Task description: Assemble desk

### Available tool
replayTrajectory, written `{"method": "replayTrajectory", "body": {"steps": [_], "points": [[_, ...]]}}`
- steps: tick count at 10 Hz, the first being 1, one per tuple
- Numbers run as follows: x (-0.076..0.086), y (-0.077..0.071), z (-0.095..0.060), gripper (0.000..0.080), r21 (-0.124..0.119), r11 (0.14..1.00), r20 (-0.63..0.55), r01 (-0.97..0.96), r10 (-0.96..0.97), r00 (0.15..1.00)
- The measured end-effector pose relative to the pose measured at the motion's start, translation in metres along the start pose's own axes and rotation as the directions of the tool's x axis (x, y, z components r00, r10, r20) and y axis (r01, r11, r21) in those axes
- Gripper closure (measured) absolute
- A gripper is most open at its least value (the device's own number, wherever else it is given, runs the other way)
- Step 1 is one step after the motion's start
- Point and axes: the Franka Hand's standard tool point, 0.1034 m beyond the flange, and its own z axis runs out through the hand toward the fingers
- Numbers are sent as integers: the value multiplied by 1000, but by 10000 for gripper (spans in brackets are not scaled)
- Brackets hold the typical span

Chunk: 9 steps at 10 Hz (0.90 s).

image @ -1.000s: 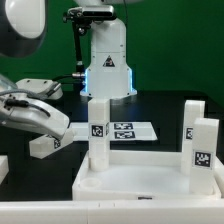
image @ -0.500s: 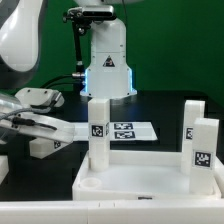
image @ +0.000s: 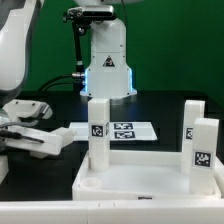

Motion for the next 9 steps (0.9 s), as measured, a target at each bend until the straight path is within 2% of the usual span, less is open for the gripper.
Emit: {"method": "replayTrajectory", "body": {"steps": [2, 3, 4, 5, 6, 7, 8, 9], "points": [[0, 0, 0, 420, 0, 1000, 0, 0, 0, 1000], [0, -1, 0, 420, -1, 1000, 0, 1, -1, 1000], [-1, -2, -1, 517, -2, 1000, -2, 3, -3, 1000], [-13, -12, -7, 517, -6, 1000, 3, 16, -16, 1000], [-35, -25, -21, 517, -7, 999, 20, 39, -39, 999], [-46, -37, -37, 517, -15, 998, -13, 65, -65, 998], [-50, -51, -56, 517, -38, 993, -136, 114, -118, 984], [-60, -55, -56, 517, -49, 990, -235, 136, -143, 961]]}}
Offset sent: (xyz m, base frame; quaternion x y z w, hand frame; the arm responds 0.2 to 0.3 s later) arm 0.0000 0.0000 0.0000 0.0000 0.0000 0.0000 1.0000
